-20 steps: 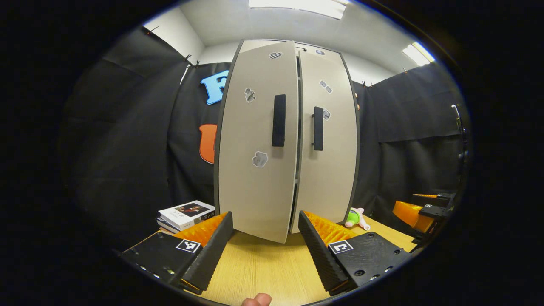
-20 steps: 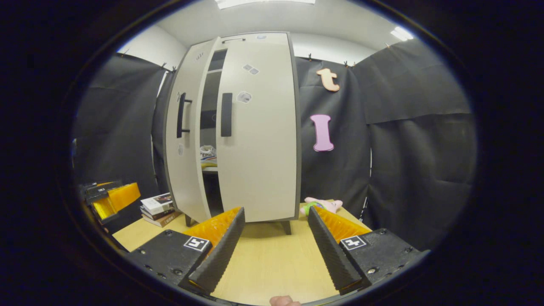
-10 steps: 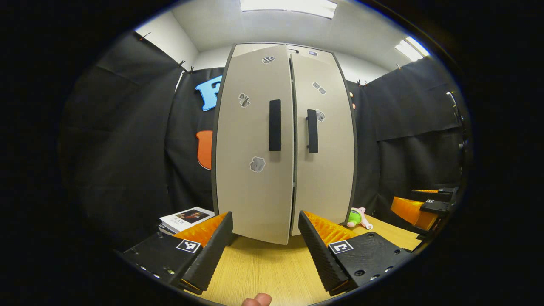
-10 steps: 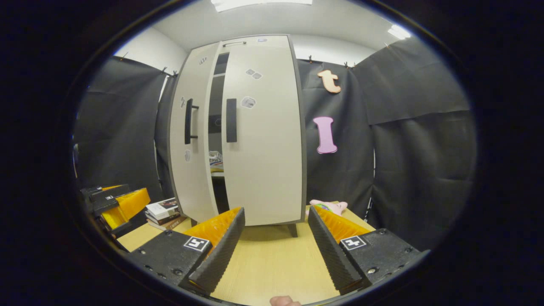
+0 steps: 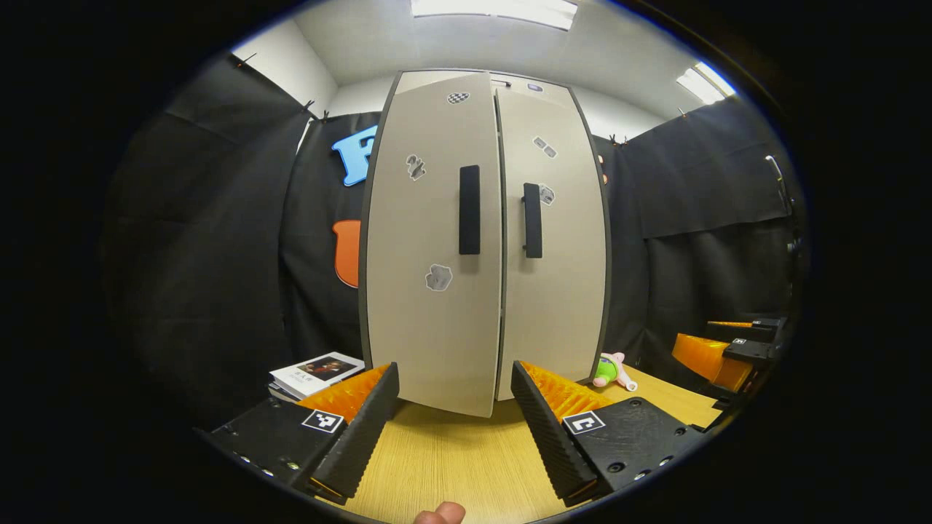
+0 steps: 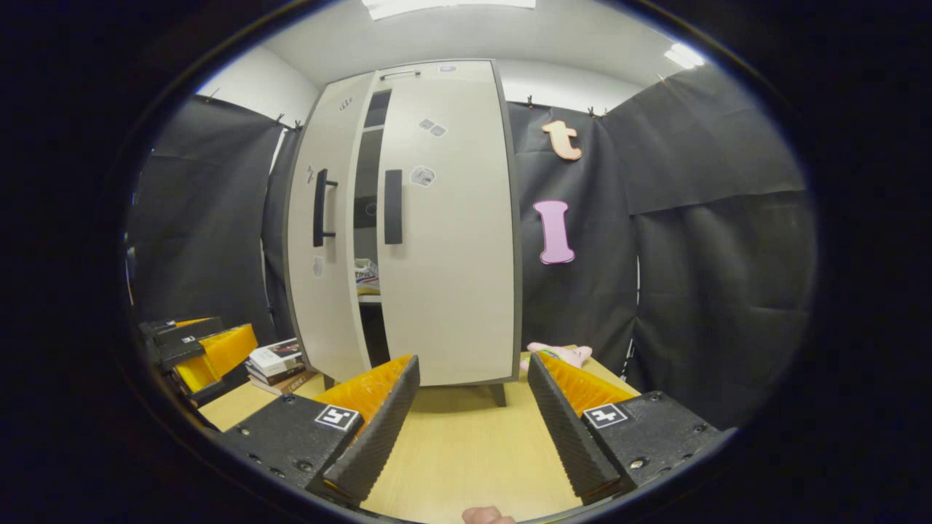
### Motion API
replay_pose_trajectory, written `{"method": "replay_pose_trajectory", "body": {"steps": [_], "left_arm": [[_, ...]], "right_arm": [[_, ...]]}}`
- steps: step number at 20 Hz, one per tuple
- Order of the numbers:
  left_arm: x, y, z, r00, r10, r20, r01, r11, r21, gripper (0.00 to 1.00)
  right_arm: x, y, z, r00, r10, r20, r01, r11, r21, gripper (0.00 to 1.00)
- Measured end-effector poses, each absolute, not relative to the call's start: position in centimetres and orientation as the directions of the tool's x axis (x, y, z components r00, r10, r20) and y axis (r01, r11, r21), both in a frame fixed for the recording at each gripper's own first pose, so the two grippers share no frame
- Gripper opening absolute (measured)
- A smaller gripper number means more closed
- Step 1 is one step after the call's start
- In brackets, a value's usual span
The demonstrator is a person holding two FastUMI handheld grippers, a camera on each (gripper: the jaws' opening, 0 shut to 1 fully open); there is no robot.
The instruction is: Grab one shoe with the right hand and put it into the shoe cabinet, grab the other shoe with the left hand and put it into the shoe cabinet; then close the right door with the right hand and the left door with the left hand.
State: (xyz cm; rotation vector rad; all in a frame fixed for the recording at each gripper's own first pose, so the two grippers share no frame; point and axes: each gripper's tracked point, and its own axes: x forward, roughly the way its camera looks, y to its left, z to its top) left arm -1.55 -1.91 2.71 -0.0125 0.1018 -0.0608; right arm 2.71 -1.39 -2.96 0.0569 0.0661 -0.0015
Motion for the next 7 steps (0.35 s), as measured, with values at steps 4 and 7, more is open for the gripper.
{"method": "replay_pose_trajectory", "body": {"steps": [4, 7], "left_arm": [[-1.36, -1.8, 2.82, 0.994, -0.06, -0.096, 0.059, 0.998, -0.01, 0.93], [-1.42, -1.74, 2.73, 0.994, -0.058, -0.097, 0.057, 0.998, -0.012, 0.93]], "right_arm": [[2.71, -1.23, -3.0, 0.998, 0.002, -0.068, 0.002, 0.998, 0.056, 0.97], [2.67, -1.21, -2.87, 0.998, 0.0, -0.068, 0.004, 0.998, 0.057, 0.97]]}}
